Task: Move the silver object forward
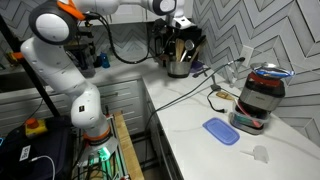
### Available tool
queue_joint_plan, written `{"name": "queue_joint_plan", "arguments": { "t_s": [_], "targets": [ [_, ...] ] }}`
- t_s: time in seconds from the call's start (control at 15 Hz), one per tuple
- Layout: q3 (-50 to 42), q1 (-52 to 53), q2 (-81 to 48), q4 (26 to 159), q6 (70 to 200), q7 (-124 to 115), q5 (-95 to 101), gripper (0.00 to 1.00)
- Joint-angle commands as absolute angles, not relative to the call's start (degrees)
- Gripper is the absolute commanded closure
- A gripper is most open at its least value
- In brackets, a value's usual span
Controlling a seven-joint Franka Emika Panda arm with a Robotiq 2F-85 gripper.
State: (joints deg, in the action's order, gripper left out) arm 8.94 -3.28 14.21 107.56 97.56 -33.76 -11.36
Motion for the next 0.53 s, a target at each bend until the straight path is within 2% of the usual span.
{"name": "queue_joint_plan", "arguments": {
  "t_s": [0.0,0.2,0.27,0.47],
  "targets": [
    [10.5,-0.1,4.9,100.2,98.5,-38.7,-9.7,0.00],
    [9.0,2.3,1.0,97.2,94.4,-30.7,-12.3,0.00],
    [9.0,2.6,3.2,100.1,97.8,-35.4,-10.9,0.00],
    [8.5,3.2,0.7,98.0,96.4,-32.2,-11.3,0.00]
  ]
}}
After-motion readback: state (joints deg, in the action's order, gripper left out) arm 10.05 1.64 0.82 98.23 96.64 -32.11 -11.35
